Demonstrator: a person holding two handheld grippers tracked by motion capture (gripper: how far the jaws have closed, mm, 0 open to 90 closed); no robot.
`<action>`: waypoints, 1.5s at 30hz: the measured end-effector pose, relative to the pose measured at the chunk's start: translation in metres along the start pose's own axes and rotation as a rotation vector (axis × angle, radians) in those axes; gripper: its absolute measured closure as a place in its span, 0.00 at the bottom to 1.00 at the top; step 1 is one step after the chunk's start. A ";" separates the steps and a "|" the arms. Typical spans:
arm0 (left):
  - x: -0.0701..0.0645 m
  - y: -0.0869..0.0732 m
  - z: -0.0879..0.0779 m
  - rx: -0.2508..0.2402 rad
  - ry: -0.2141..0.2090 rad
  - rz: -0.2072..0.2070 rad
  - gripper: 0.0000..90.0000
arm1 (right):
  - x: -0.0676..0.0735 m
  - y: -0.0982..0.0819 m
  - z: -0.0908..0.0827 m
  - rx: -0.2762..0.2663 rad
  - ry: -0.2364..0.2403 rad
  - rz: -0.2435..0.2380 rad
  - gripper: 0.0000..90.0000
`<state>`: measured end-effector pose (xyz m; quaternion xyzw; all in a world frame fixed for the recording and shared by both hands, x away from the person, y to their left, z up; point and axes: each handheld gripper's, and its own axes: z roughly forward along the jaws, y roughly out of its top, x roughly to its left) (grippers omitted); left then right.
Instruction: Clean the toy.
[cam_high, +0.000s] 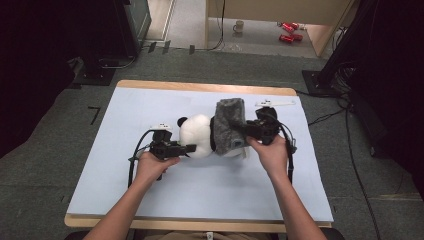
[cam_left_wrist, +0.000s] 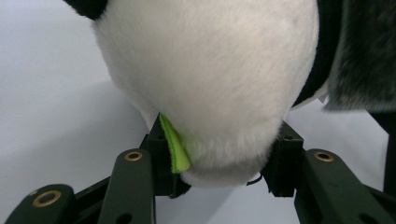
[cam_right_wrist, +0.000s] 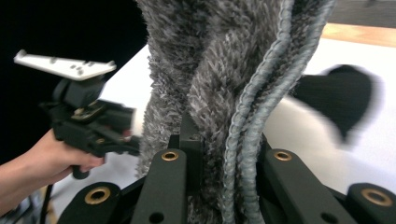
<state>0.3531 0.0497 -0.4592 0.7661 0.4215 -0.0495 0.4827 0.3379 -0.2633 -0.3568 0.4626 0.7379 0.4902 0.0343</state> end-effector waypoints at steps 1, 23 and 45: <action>-0.001 0.000 0.000 0.001 0.002 0.004 0.61 | 0.005 0.000 0.005 0.010 0.010 -0.011 0.86; -0.011 -0.010 0.002 0.041 0.035 -0.004 0.62 | 0.032 -0.020 0.079 0.117 0.024 -0.156 0.86; 0.016 0.007 0.008 0.036 -0.001 0.029 0.62 | -0.011 -0.022 0.027 0.054 -0.084 -0.040 0.87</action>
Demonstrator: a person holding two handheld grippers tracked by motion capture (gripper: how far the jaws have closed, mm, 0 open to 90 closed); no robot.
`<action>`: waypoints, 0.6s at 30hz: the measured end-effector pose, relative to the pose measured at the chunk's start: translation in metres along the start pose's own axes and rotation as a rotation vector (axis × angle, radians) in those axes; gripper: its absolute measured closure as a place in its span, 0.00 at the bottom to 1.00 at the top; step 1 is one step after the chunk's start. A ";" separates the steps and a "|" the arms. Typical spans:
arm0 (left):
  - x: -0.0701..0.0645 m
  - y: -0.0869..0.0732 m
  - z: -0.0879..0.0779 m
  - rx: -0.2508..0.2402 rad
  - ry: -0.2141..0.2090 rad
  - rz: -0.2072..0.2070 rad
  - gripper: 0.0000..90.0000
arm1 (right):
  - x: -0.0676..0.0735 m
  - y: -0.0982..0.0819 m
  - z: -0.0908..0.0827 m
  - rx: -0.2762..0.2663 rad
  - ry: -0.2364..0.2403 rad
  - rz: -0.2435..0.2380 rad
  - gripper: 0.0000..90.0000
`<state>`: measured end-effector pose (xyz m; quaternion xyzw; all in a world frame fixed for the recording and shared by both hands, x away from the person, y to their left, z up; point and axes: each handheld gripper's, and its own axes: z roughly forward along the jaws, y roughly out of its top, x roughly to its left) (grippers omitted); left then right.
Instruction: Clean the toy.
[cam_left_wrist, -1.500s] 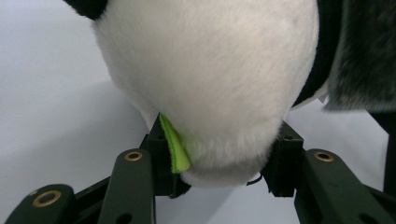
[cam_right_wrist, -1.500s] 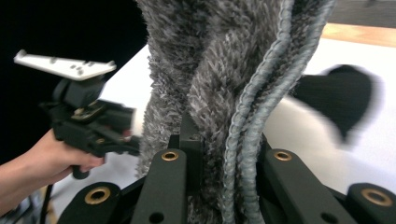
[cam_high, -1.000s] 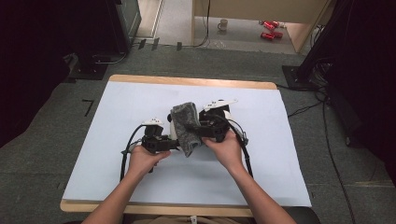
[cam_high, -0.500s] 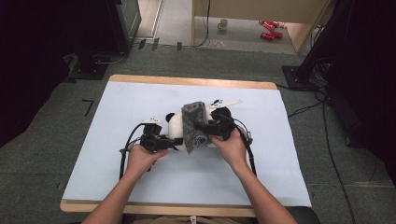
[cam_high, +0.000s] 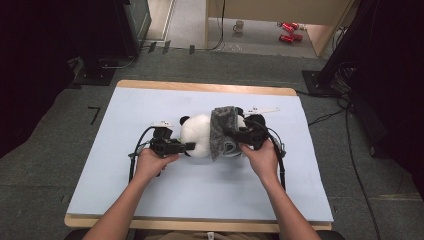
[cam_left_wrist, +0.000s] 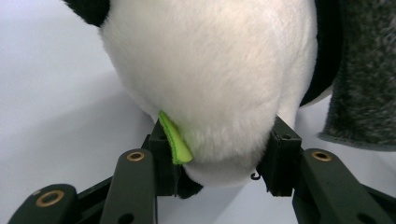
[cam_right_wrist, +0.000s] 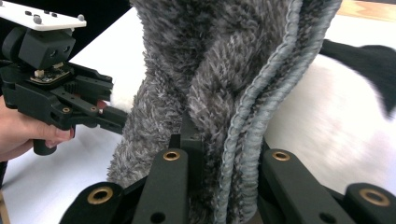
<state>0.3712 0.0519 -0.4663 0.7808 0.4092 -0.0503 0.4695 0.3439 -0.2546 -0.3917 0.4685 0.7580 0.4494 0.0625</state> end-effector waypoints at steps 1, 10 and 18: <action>0.002 0.001 0.001 0.000 -0.002 0.003 0.62 | -0.001 -0.001 -0.003 -0.002 -0.007 0.008 0.87; 0.011 0.008 0.004 0.011 -0.023 -0.034 0.62 | -0.029 -0.010 -0.028 -0.044 -0.067 0.079 0.86; 0.016 0.009 0.005 0.021 -0.040 -0.083 0.62 | -0.053 -0.019 -0.045 -0.061 -0.130 0.130 0.87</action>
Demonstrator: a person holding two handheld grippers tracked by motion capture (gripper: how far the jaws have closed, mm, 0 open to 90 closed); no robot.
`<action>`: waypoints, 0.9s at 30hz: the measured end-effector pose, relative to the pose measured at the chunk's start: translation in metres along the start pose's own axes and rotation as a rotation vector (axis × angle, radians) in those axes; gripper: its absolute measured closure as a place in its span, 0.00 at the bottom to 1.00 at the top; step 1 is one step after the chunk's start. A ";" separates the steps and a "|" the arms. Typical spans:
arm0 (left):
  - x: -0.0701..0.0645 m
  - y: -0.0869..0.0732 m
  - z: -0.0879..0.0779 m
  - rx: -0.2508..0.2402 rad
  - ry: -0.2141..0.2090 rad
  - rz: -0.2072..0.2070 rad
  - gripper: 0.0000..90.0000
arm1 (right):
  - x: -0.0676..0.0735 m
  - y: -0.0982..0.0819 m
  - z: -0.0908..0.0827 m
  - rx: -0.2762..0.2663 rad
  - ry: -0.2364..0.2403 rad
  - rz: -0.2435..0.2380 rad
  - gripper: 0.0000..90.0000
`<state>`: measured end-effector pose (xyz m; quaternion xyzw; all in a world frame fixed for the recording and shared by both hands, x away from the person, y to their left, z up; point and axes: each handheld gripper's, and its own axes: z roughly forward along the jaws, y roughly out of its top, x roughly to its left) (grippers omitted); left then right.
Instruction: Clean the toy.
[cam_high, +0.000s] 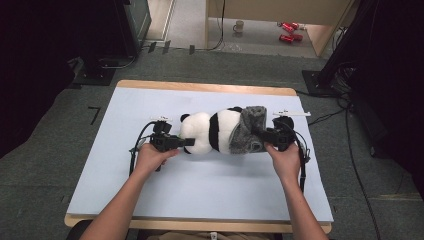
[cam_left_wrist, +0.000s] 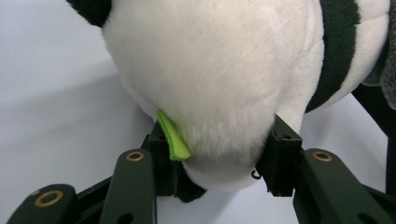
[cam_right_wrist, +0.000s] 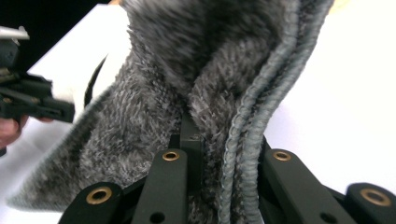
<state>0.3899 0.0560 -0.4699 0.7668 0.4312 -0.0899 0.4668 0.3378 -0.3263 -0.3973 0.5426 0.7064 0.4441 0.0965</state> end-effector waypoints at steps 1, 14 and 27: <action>0.000 0.000 0.000 0.000 0.000 0.000 0.62 | -0.001 0.002 -0.002 -0.013 0.022 0.015 0.87; -0.019 -0.004 -0.005 -0.024 0.008 -0.003 0.62 | 0.050 0.019 0.006 -0.027 0.214 -0.067 0.87; -0.059 -0.016 -0.012 -0.073 0.053 -0.002 0.61 | 0.111 0.020 0.049 0.086 0.328 -0.212 0.87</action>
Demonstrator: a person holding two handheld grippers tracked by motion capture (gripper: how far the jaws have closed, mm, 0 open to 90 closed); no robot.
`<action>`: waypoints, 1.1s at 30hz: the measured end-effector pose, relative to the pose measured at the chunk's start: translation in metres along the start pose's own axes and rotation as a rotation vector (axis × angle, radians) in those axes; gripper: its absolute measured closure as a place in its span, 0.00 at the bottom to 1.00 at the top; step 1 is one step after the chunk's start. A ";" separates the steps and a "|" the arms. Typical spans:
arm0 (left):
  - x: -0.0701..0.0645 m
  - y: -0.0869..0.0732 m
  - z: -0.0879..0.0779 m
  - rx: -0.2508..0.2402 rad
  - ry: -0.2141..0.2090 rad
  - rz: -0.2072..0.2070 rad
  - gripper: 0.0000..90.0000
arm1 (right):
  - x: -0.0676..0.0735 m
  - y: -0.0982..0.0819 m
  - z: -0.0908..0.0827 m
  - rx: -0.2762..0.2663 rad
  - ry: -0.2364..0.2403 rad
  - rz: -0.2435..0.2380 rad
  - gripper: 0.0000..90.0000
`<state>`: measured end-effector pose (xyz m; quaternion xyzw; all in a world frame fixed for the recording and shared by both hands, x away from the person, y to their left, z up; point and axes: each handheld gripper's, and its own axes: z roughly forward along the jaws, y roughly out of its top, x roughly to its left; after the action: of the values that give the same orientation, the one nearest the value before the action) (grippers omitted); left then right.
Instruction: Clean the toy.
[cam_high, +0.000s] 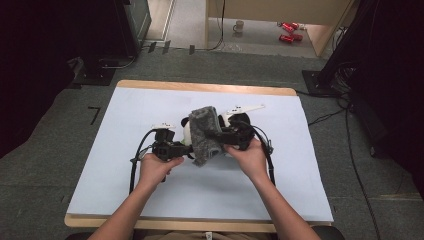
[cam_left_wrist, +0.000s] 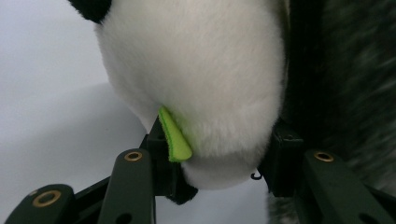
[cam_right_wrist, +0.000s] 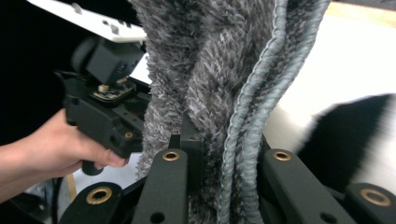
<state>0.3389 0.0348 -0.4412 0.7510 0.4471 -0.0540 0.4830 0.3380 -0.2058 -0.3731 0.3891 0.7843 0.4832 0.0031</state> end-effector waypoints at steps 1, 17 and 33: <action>-0.003 0.000 0.000 -0.005 0.000 0.007 0.61 | 0.001 0.000 0.004 0.007 0.004 -0.002 0.87; 0.017 -0.001 0.004 0.033 -0.025 -0.018 0.62 | -0.035 -0.015 -0.002 0.030 -0.135 0.030 0.87; 0.037 0.015 0.008 0.055 -0.012 0.075 0.63 | -0.063 -0.029 -0.057 -0.028 -0.266 0.089 0.88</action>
<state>0.3741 0.0495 -0.4539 0.7800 0.4141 -0.0526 0.4663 0.3432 -0.2940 -0.3883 0.4840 0.7520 0.4381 0.0909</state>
